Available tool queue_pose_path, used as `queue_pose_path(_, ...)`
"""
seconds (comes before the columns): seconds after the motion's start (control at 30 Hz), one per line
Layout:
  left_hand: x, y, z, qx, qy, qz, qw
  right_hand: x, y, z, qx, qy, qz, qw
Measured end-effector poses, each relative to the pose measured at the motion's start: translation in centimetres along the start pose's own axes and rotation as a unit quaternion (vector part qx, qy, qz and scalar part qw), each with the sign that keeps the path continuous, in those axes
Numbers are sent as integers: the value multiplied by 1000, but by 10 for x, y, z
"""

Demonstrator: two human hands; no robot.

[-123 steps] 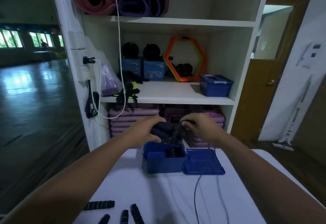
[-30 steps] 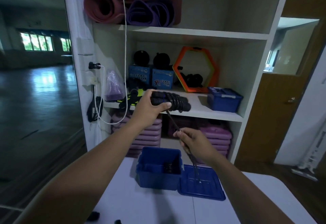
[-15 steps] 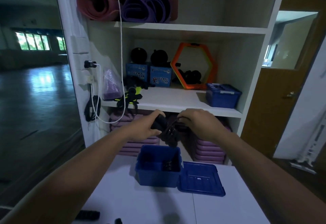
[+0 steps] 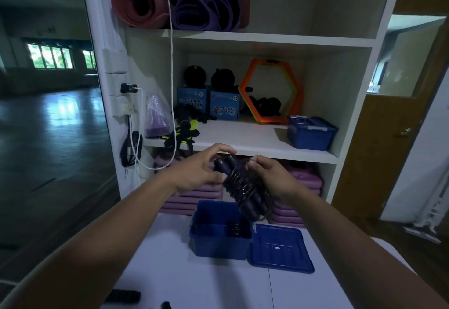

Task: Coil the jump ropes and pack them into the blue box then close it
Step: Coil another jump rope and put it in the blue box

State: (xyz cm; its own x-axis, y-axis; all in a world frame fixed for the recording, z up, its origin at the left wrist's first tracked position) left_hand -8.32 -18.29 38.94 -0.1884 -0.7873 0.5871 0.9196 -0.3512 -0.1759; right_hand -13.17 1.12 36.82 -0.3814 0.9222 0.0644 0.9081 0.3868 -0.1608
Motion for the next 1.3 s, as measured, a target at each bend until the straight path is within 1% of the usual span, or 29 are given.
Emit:
queue_pose_path(0.07,-1,-5,-9,39,-34,84,995,-1,1,6,-11,-13,27,999)
queue_pose_path(0.17,-4,-11,-20,89,-156,192,965,-7,1,12,-34,-45,40,998)
queue_pose_path(0.2,-7,-11,-21,98,-178,213,956,-9,1,12,-36,-52,40,997)
queue_pose_path(0.23,-9,-12,-21,104,-175,226,953,-10,1,12,-33,-58,39,997)
queue_pose_path(0.27,-12,-13,-21,110,-150,229,955,-11,1,12,-31,-64,36,997)
queue_pose_path(0.33,-17,-14,-20,126,-87,206,966,-12,1,11,-25,-74,26,997)
queue_pose_path(0.43,-23,-19,-22,119,-40,160,979,-14,3,8,0,-67,3,998)
queue_pose_path(0.53,-29,-21,-26,97,-94,146,980,-14,4,3,32,-57,-18,998)
queue_pose_path(0.6,-31,-22,-24,69,-131,171,974,-11,2,0,49,-34,-33,998)
queue_pose_path(0.63,-32,-22,-22,53,-138,192,970,-9,2,-3,61,-4,-39,997)
queue_pose_path(0.7,-33,-21,-19,27,-139,224,964,-5,3,-12,97,106,-49,988)
queue_pose_path(0.77,-36,-21,-18,12,-128,244,961,1,3,-22,140,237,-44,960)
queue_pose_path(0.8,-37,-20,-18,4,-117,252,961,5,2,-27,157,284,-34,945)
queue_pose_path(0.87,-39,-19,-17,-8,-83,254,963,11,3,-38,193,329,-7,924)
queue_pose_path(0.9,-39,-18,-16,-13,-55,246,968,13,3,-41,206,330,1,921)
queue_pose_path(0.97,-38,-18,-16,-25,36,218,975,12,6,-44,213,303,-8,929)
queue_pose_path(1.03,-38,-17,-15,-33,148,185,971,9,9,-46,206,247,-16,947)
queue_pose_path(1.1,-39,-15,-16,-28,222,155,962,5,11,-48,205,218,0,954)
queue_pose_path(1.17,-39,-15,-17,-11,233,124,965,2,9,-46,206,234,28,950)
queue_pose_path(1.3,-43,-19,-21,31,164,75,983,1,0,-34,201,275,72,937)
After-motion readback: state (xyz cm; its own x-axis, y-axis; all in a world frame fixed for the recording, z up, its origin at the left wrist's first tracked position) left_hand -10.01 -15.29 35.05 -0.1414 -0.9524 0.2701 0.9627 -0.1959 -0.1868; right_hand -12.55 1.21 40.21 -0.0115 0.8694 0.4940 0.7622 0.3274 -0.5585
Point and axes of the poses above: each hand's wrist, its own y-axis away from the middle knuckle, its own x-axis out of the back of the hand, z = x × y, the point moved 3 cm from there along -y, towards the middle knuckle, and after that the axes turned 12 degrees about -y, right-handed, at the moved point
